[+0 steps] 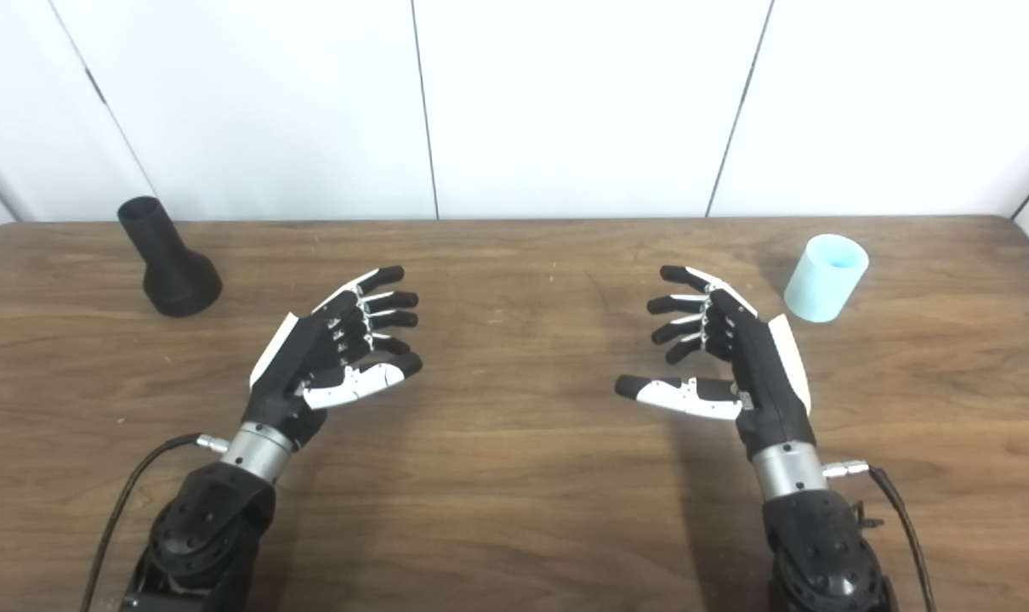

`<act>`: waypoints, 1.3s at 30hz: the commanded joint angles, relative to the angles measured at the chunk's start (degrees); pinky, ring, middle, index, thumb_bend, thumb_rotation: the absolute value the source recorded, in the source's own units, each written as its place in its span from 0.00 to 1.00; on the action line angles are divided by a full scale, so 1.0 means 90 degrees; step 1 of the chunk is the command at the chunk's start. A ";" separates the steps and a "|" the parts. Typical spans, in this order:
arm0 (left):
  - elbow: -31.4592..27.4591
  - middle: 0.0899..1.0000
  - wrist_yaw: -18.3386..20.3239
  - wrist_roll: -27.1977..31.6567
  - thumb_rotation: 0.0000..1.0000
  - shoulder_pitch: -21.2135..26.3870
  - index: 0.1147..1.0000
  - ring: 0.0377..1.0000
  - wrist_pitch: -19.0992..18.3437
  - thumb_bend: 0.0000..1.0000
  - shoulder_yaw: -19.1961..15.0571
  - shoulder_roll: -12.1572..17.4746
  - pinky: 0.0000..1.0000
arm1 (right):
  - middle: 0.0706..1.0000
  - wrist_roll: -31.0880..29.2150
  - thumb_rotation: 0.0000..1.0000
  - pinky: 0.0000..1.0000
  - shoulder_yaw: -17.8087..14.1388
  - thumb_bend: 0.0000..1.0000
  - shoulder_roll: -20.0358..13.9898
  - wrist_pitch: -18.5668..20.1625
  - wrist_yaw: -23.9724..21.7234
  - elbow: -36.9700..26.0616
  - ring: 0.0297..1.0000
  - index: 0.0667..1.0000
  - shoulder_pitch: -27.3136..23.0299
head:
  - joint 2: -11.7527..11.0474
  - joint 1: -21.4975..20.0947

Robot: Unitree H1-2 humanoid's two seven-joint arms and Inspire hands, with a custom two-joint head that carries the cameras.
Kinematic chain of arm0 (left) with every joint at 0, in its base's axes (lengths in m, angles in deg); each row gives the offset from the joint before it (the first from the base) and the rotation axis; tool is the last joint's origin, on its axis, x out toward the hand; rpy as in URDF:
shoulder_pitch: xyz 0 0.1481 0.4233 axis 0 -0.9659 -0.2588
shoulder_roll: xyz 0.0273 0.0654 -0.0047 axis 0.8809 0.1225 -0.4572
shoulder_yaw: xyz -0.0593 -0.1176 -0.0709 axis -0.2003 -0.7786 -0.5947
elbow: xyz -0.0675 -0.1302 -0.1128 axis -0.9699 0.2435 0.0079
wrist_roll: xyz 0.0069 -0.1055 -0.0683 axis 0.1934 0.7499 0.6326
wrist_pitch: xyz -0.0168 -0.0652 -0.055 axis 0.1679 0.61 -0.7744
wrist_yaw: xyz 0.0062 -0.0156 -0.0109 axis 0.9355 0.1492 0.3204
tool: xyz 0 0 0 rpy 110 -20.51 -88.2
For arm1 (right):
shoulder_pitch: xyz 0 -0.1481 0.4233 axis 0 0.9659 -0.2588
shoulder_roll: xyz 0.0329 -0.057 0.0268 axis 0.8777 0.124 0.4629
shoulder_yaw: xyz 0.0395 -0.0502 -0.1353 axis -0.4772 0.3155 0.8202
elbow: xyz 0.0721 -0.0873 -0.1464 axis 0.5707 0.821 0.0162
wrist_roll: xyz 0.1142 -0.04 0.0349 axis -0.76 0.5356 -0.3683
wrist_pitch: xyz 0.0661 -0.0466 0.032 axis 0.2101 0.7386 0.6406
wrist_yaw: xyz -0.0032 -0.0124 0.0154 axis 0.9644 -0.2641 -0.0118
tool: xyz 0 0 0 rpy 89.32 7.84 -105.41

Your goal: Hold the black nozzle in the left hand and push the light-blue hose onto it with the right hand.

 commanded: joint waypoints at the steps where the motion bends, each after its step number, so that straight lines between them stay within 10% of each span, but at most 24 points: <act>1: -0.0159 0.72 0.0019 -0.0016 0.06 0.0168 0.75 0.72 0.0269 0.62 0.0004 0.0042 0.57 | 0.63 -0.0019 0.00 0.41 -0.0011 0.76 -0.0042 -0.0299 -0.0006 -0.0184 0.53 0.75 -0.0123 | 0.0009 0.0006; 16: -0.0130 0.71 -0.0075 -0.0131 0.07 0.0126 0.75 0.71 0.0330 0.63 0.0089 -0.0090 0.56 | 0.63 -0.0119 0.00 0.42 -0.0075 0.76 -0.0103 -0.0274 -0.0083 -0.0223 0.53 0.76 -0.0053 | -0.0186 0.0726; 23: 0.0184 0.70 -0.0236 -0.0475 0.08 0.0093 0.74 0.70 0.0648 0.65 0.0318 -0.0331 0.52 | 0.64 -0.0387 0.00 0.43 -0.0278 0.75 -0.0314 -0.0473 -0.0207 -0.0031 0.54 0.76 0.0084 | -0.0931 0.1891; 39: -0.0020 0.70 -0.0512 -0.0890 0.08 0.0166 0.70 0.70 0.0840 0.66 0.0052 -0.0205 0.58 | 0.65 -0.0444 0.00 0.42 -0.0375 0.73 -0.0421 -0.1308 -0.0196 0.0509 0.55 0.78 0.0075 | -0.1209 0.2093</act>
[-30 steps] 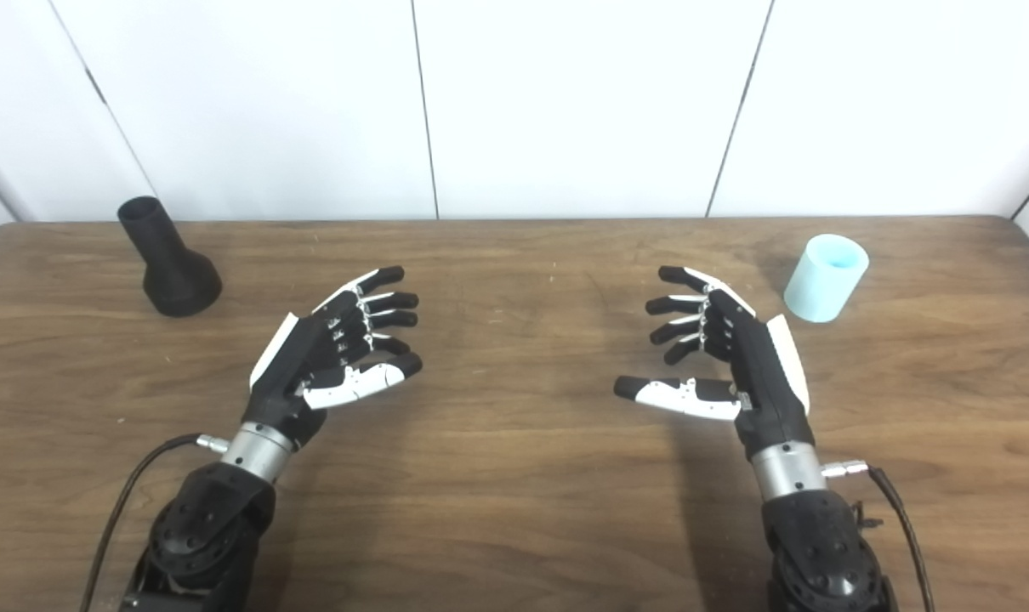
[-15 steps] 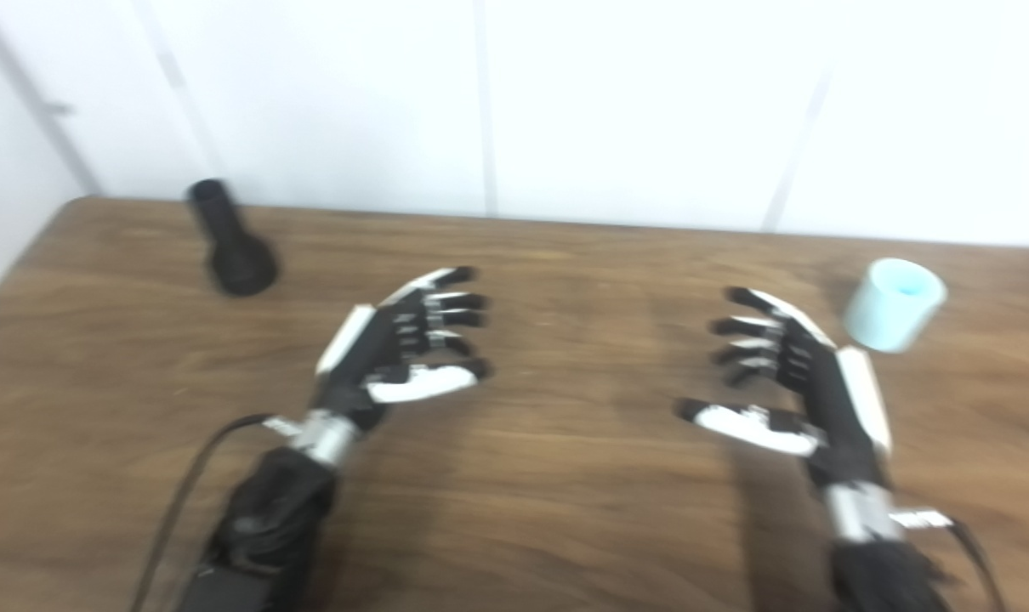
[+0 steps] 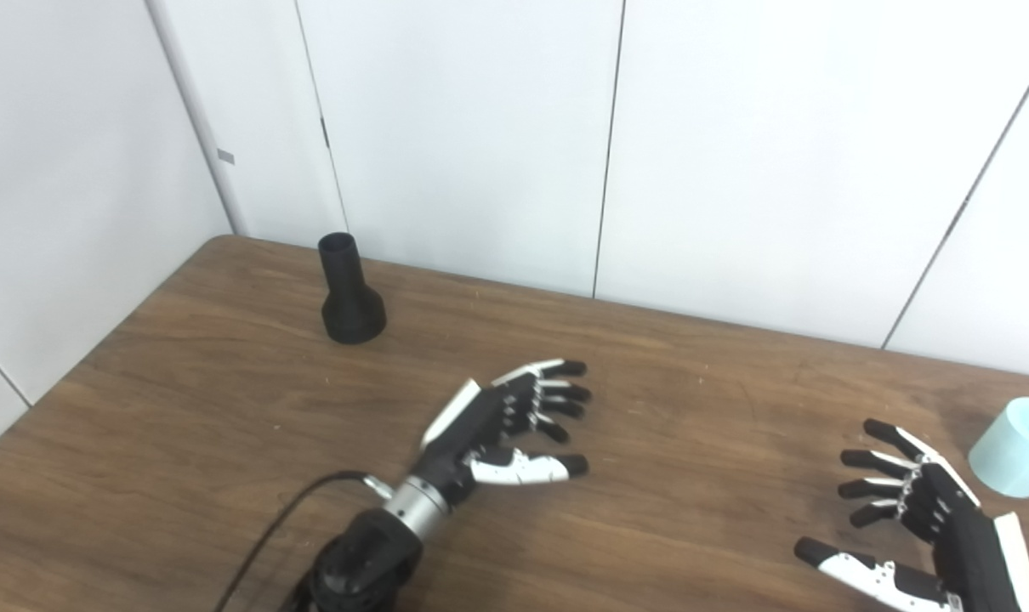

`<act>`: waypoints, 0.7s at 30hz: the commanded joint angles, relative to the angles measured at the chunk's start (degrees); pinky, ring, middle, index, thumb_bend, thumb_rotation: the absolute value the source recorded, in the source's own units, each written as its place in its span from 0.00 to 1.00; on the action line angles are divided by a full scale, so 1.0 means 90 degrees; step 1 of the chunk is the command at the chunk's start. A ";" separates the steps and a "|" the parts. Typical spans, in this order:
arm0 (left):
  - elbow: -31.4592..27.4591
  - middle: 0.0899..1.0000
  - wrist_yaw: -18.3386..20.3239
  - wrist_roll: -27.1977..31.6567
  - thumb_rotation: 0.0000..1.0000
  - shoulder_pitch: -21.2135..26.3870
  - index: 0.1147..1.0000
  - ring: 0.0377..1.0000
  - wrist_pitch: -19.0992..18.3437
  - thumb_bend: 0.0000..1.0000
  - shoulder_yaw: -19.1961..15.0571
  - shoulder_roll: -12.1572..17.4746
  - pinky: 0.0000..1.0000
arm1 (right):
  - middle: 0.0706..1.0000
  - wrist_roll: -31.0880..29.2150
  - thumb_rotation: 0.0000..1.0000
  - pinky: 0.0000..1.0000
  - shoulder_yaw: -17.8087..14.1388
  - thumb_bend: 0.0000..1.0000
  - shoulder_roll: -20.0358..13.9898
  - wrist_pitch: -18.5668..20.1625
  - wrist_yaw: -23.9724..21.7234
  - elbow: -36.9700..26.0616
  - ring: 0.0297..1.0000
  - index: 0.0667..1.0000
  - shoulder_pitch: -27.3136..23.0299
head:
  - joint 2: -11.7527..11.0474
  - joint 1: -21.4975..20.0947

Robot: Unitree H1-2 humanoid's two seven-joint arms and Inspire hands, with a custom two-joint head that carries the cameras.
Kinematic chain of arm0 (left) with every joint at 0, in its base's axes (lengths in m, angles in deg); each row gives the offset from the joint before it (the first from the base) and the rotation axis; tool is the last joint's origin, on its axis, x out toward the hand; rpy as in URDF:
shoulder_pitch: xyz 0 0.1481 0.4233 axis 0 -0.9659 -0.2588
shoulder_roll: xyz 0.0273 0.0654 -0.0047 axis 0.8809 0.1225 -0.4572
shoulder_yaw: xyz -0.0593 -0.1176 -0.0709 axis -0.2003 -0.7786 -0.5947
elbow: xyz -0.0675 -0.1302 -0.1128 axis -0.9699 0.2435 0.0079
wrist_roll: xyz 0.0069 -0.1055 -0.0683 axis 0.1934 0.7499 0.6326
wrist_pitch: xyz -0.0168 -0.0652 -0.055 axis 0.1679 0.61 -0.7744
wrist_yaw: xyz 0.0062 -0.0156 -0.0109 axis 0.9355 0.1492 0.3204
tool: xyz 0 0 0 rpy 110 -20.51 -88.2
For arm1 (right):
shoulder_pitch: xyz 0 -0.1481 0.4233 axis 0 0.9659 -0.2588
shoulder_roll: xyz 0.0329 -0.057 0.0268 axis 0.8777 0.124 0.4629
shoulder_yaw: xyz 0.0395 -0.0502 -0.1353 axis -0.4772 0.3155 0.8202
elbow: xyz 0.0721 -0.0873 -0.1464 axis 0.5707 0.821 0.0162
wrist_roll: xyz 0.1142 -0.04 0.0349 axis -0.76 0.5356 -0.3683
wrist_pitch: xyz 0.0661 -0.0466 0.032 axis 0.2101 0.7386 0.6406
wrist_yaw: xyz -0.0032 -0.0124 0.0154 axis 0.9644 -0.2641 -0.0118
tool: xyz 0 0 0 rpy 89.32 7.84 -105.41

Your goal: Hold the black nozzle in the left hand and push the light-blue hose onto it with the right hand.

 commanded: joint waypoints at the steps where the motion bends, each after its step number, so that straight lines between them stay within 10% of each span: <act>1: -0.0232 0.70 -0.0095 -0.0012 0.08 0.0232 0.70 0.70 0.0247 0.67 -0.0054 0.0030 0.57 | 0.65 -0.0074 0.00 0.42 -0.0098 0.73 -0.0080 -0.0302 0.0041 -0.0109 0.55 0.78 -0.0153 | -0.0004 0.0033; 9: -0.0701 0.65 -0.0116 -0.0384 0.05 0.0477 0.70 0.63 0.0050 0.66 -0.0243 0.0407 0.47 | 0.66 -0.0050 0.00 0.42 -0.0130 0.72 -0.0082 -0.0343 0.0055 0.0002 0.55 0.78 -0.0227 | -0.0068 0.0044; 21: -0.1392 0.70 0.0332 -0.0993 0.07 0.1198 0.73 0.69 -0.0711 0.68 -0.0563 0.1920 0.57 | 0.66 -0.0085 0.00 0.41 -0.0177 0.71 -0.0126 -0.0558 0.0047 0.0319 0.55 0.78 -0.0347 | -0.0218 0.0162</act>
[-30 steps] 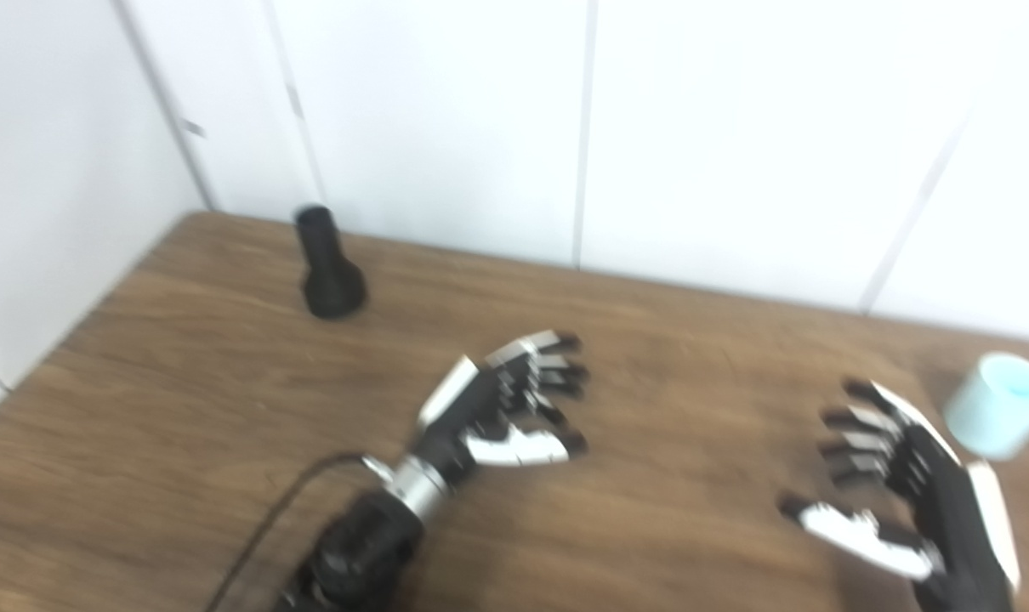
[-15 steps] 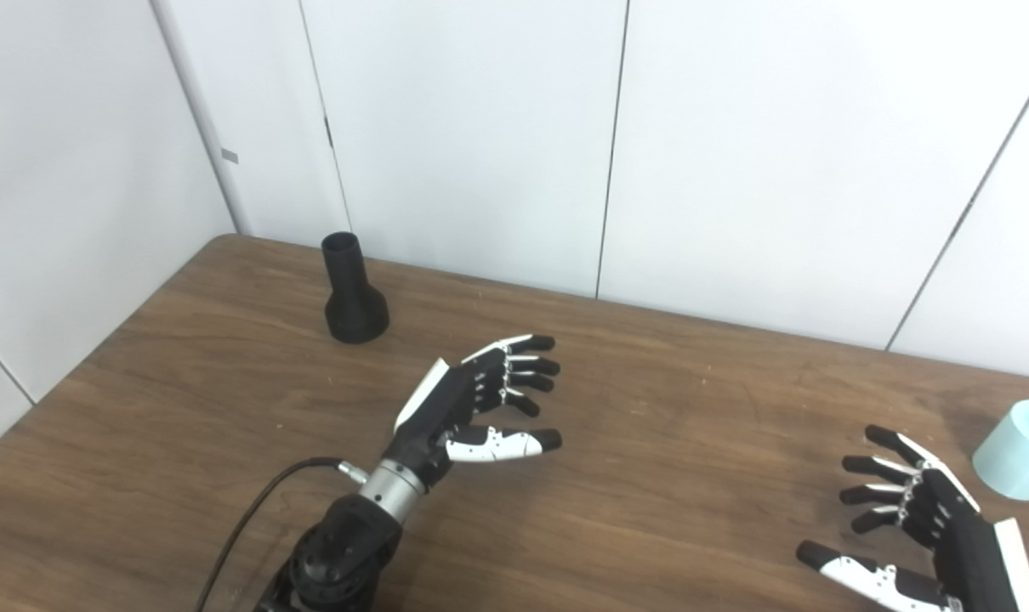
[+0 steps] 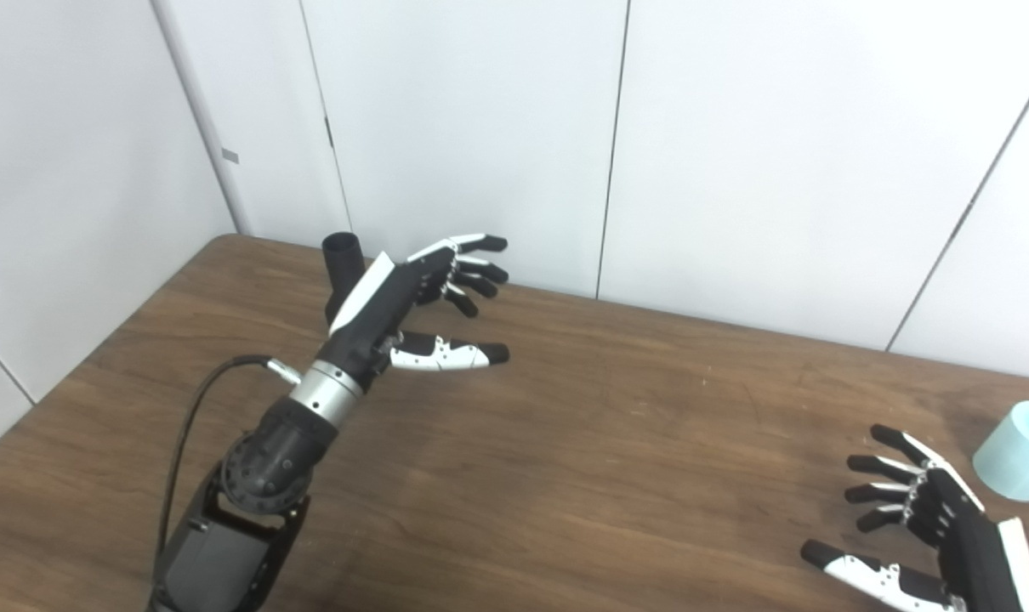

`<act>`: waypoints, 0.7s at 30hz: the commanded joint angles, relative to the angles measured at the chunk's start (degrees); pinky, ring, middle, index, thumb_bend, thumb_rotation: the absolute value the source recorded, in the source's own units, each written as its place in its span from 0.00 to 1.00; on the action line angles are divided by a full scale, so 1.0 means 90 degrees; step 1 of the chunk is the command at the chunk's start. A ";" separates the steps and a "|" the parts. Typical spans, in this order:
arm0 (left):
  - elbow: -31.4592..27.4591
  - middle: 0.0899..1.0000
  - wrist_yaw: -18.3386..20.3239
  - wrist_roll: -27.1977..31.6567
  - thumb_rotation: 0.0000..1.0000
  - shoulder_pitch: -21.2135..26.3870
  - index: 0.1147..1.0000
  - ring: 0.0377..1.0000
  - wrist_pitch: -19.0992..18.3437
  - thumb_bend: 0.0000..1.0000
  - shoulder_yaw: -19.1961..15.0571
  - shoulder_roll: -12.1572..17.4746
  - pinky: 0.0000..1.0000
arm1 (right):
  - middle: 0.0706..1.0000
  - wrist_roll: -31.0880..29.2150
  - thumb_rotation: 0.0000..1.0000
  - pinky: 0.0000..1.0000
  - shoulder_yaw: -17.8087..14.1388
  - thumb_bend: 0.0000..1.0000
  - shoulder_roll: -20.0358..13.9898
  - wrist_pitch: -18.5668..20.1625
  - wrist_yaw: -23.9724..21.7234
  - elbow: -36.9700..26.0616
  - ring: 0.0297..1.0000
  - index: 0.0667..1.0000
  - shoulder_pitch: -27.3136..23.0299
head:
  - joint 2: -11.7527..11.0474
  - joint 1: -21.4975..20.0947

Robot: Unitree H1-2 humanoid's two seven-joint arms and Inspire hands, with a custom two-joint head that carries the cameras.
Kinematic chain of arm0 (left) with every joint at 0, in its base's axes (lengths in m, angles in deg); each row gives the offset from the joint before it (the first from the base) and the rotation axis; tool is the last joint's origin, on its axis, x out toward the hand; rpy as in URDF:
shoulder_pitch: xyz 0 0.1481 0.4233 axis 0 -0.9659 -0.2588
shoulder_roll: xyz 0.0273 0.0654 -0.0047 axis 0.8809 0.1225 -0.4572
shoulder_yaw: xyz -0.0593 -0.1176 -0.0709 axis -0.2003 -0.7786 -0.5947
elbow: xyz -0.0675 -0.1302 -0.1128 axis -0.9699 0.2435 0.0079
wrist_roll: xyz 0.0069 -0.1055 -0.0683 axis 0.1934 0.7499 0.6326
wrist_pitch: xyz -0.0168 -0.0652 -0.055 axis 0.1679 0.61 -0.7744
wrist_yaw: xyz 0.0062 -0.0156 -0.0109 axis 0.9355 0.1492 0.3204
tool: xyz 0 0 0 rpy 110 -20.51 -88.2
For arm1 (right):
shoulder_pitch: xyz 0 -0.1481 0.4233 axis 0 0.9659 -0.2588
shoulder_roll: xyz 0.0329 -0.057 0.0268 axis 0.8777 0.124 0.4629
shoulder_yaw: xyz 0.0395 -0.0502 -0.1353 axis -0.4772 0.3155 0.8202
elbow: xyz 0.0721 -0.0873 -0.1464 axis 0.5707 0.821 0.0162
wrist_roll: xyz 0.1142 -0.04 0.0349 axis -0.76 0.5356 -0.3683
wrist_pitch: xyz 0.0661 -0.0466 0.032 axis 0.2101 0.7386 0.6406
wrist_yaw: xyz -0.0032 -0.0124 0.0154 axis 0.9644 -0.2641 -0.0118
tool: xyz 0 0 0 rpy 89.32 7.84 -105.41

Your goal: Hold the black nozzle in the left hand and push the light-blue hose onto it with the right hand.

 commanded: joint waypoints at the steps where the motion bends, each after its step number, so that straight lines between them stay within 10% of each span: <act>1: -0.0388 0.71 0.0098 -0.0123 0.08 0.0383 0.74 0.70 -0.0103 0.69 -0.0207 0.0541 0.58 | 0.66 -0.0081 0.00 0.41 -0.0097 0.71 -0.0105 -0.0312 0.0045 -0.0007 0.55 0.78 -0.0216 | 0.0007 0.0006; 21: -0.0100 0.77 -0.0362 -0.1366 0.07 0.1229 0.73 0.75 -0.1005 0.70 -0.1024 0.1484 0.62 | 0.65 -0.0051 0.00 0.40 -0.0067 0.70 -0.0116 -0.0359 0.0010 0.0131 0.54 0.79 -0.0275 | -0.0146 0.0039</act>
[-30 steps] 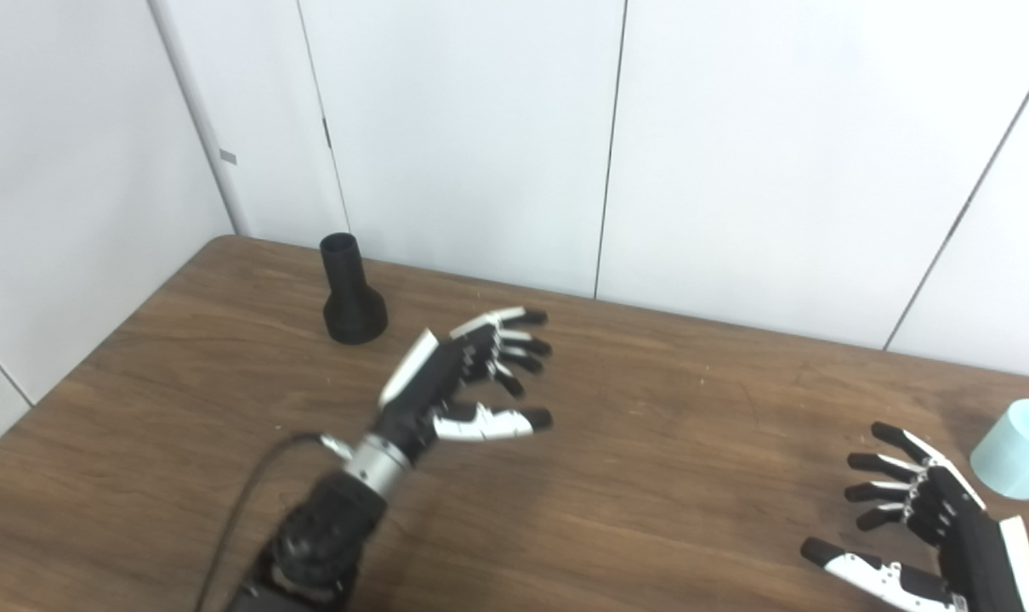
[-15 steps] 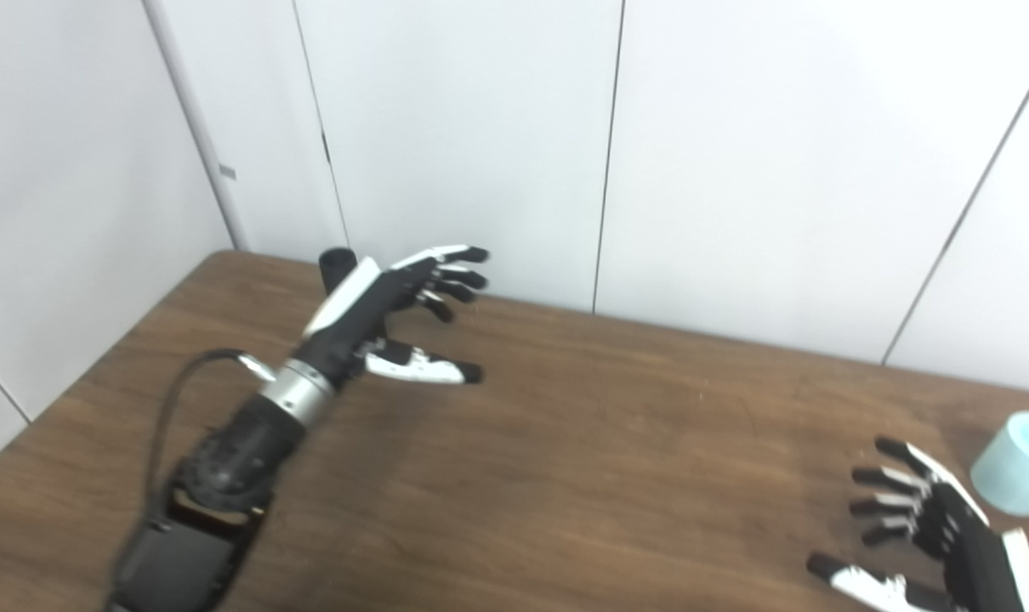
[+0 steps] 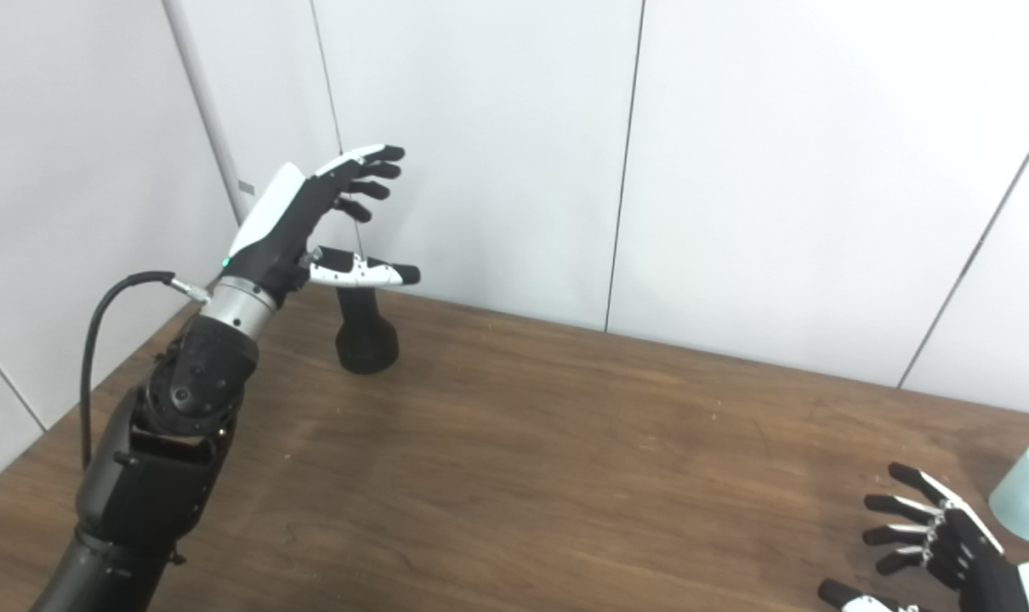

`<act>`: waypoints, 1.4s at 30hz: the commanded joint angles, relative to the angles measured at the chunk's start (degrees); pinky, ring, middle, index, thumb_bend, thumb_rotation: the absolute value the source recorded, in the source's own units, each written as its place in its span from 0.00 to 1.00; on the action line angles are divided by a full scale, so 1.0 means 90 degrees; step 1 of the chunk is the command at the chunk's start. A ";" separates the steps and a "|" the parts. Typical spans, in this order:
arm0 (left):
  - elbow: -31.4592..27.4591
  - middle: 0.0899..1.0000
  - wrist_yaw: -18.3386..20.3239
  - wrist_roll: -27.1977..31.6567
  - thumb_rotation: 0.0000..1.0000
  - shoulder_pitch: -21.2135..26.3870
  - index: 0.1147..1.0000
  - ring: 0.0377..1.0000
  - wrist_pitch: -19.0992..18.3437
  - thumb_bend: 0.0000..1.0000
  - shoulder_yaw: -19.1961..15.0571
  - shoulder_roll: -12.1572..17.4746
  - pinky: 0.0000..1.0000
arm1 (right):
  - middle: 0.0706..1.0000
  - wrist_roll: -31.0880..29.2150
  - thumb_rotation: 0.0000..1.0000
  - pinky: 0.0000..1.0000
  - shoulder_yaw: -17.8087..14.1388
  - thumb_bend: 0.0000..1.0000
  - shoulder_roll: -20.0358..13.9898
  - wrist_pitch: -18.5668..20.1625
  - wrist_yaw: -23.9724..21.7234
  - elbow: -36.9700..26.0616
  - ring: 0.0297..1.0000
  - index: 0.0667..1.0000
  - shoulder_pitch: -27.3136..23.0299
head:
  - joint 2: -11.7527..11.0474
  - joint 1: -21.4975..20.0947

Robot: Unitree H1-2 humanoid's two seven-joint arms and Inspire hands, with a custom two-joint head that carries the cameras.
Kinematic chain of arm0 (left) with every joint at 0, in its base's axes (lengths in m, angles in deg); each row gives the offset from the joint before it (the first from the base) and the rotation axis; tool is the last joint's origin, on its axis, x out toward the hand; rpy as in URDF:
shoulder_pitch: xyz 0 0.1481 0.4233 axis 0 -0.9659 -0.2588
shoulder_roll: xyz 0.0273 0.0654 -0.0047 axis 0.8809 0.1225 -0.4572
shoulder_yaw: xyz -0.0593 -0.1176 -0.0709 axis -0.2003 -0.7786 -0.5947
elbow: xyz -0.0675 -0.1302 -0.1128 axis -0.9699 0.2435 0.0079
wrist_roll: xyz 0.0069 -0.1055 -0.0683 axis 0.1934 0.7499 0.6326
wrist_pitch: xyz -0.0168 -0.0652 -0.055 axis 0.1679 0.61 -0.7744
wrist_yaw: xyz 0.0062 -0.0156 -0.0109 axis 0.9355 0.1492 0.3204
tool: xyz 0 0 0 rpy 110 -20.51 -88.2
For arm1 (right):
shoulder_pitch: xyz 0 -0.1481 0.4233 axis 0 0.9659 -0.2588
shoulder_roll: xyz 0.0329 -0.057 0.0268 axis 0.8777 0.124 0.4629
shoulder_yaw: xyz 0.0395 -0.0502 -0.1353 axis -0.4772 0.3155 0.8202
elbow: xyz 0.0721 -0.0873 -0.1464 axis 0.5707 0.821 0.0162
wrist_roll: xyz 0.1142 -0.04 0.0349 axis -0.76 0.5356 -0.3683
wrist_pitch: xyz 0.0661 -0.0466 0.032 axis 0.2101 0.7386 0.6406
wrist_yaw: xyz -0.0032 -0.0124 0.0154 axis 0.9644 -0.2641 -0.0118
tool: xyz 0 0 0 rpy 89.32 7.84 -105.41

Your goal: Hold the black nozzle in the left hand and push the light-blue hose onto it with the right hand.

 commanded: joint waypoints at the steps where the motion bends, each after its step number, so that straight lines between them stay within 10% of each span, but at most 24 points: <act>1: -0.0028 0.76 -0.0203 -0.0105 0.07 0.0304 0.73 0.76 0.0068 0.70 -0.0135 0.0270 0.63 | 0.65 -0.0079 0.00 0.40 -0.0059 0.70 -0.0086 -0.0217 0.0019 -0.0173 0.53 0.79 -0.0185 | 0.0001 0.0000; 9: 0.0398 0.79 -0.0314 -0.0238 0.14 0.0347 0.77 0.81 -0.0003 0.72 -0.0190 0.0489 0.71 | 0.65 0.0032 0.00 0.40 -0.0074 0.71 -0.0107 -0.0264 0.0072 -0.0154 0.53 0.78 -0.0188 | -0.0001 -0.0011; 20: 0.0859 0.97 0.0127 -0.0625 0.28 0.0258 0.93 0.99 -0.1165 0.89 0.0143 0.0821 0.99 | 0.64 0.0008 0.00 0.40 -0.0124 0.71 -0.0108 -0.0268 0.0067 -0.0190 0.53 0.77 -0.0171 | 0.0029 -0.0063; 42: 0.1884 1.00 0.0404 -0.1033 0.34 0.0266 1.00 1.00 -0.1402 0.99 0.0178 0.0470 1.00 | 0.64 -0.0062 0.00 0.38 -0.0164 0.70 -0.0115 -0.0165 0.0029 -0.0375 0.52 0.75 -0.0074 | 0.0120 -0.0163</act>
